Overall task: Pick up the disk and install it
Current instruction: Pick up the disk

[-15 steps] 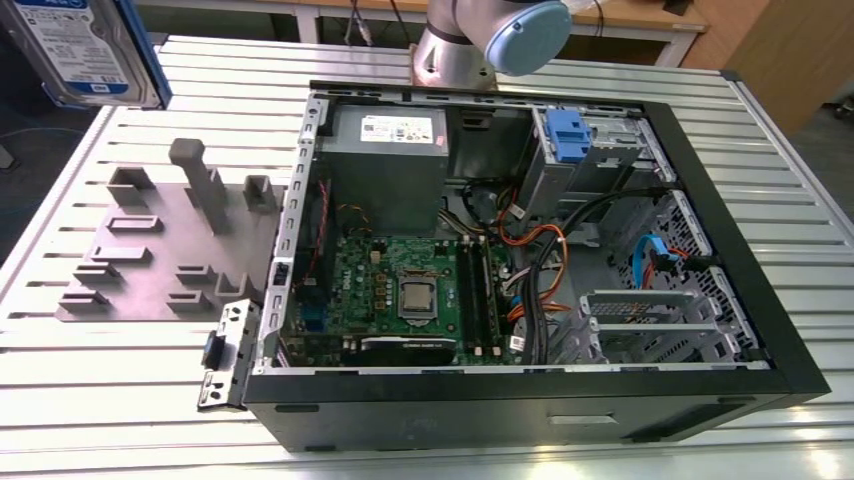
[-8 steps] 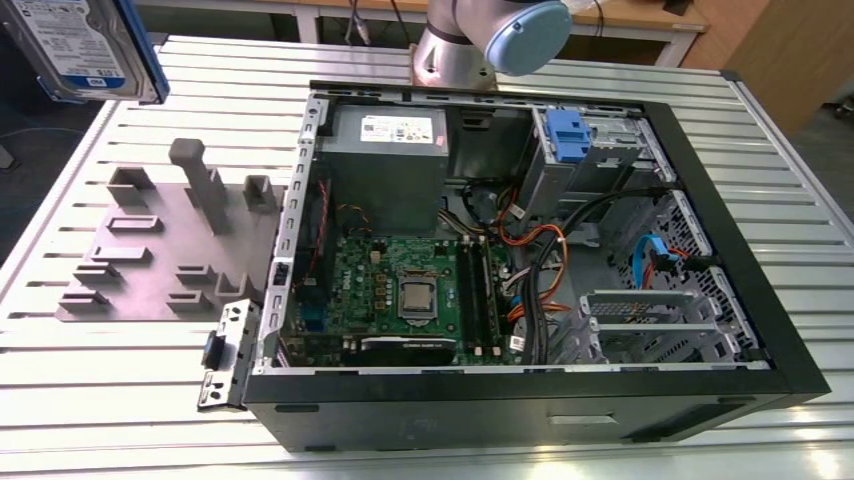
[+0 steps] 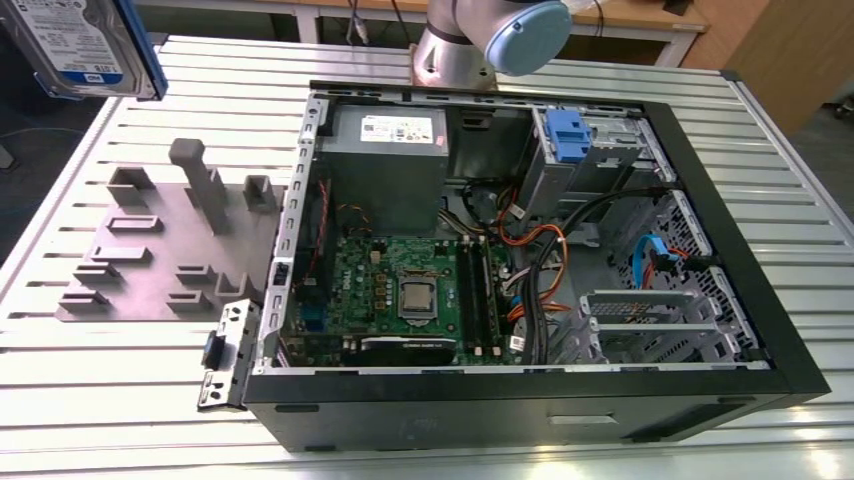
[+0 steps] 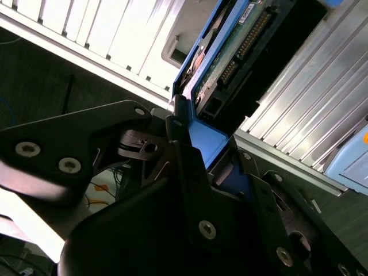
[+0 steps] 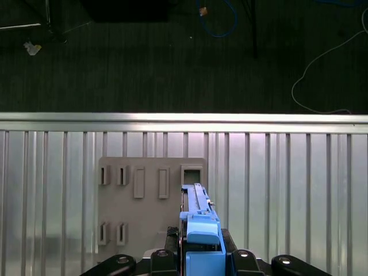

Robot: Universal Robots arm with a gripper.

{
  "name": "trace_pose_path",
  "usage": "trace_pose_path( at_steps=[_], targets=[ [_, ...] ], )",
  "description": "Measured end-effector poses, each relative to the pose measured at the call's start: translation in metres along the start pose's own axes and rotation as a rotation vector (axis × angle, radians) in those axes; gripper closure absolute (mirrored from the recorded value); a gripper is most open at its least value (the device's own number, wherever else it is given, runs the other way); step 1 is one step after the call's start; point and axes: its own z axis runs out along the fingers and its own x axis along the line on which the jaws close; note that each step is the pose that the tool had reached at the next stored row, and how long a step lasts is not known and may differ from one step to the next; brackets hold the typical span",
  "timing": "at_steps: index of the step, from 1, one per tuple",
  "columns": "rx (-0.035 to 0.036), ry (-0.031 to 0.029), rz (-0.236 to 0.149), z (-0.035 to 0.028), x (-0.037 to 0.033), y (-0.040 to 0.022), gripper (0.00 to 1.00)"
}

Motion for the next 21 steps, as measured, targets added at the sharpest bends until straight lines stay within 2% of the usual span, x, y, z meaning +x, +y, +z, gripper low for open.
trace_pose_path(
  at_steps=[11, 21],
  targets=[
    [-0.0001, 0.0006, 0.000, -0.0020, 0.0000, 0.0000, 0.64],
    [-0.0001, 0.0006, 0.000, -0.0075, 0.0001, 0.0001, 0.64]
  ],
)
